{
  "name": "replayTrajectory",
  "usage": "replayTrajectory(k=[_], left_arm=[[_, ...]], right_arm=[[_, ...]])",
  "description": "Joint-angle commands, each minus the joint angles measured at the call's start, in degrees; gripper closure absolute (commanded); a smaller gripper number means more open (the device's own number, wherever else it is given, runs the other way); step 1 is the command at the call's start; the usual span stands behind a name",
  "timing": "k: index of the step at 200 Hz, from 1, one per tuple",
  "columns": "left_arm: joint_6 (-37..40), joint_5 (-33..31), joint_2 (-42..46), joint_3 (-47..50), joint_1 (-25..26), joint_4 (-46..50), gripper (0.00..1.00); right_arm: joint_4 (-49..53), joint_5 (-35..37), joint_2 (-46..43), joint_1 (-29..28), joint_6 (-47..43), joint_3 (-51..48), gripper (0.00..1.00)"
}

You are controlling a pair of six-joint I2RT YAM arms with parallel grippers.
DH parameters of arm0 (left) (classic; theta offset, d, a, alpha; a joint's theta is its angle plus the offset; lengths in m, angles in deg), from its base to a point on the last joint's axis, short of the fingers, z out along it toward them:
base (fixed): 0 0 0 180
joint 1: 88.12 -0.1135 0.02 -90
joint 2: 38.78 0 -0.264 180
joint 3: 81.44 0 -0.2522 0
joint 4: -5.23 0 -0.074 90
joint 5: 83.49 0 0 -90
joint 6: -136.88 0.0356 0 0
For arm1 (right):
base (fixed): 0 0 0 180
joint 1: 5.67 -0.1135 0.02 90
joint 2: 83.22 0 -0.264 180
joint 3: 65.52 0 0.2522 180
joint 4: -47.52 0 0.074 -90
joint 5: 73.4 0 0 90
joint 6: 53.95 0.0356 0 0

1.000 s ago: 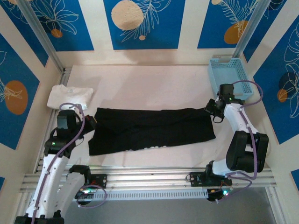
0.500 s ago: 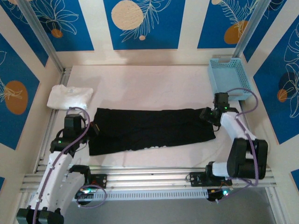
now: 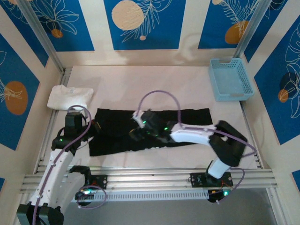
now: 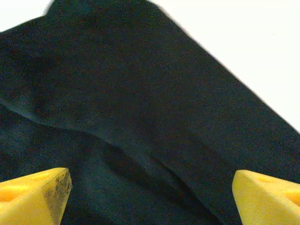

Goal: Fold the inside-out t-shirt

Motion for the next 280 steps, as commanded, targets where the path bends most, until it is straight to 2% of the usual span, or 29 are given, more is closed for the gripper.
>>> replayTrajectory(k=[1, 23, 61, 93, 121, 160, 205, 280], left_arm=[[1.2, 1.2, 0.1, -1.0, -0.2, -0.6, 1.00], [1.1, 1.7, 0.2, -0.9, -0.2, -1.1, 1.00], [0.1, 3.1, 0.0, -0.7, -0.4, -1.7, 1.00], [-1.2, 3.8, -0.1, -0.7, -0.4, -2.0, 1.00], [-1.5, 3.9, -0.3, -0.8, -0.6, -1.9, 1.00], [-1.1, 3.1, -0.3, -0.6, -0.7, -1.7, 1.00], [-0.1, 1.8, -0.3, -0.3, -0.8, -1.4, 1.00], [0.8, 0.9, -0.2, -0.5, -0.9, -1.4, 1.00]], right_arm=[[-13.6, 4.5, 5.9, -4.1, -5.9, 3.8, 0.10], [-19.9, 4.9, 12.2, -6.9, -8.7, 5.9, 0.10], [-25.8, 10.8, 19.7, -9.3, -12.2, 9.0, 0.10], [-29.4, 19.2, 24.1, -10.3, -16.4, 11.8, 0.11], [-33.6, 28.5, 24.8, -11.4, -21.6, 11.6, 0.17], [-29.3, 34.8, 20.8, -12.5, -21.5, 9.7, 0.31], [-17.9, 38.2, 16.6, -13.2, -16.7, 9.1, 0.50], [-3.1, 36.0, 14.8, -13.0, -8.7, 11.7, 0.61]])
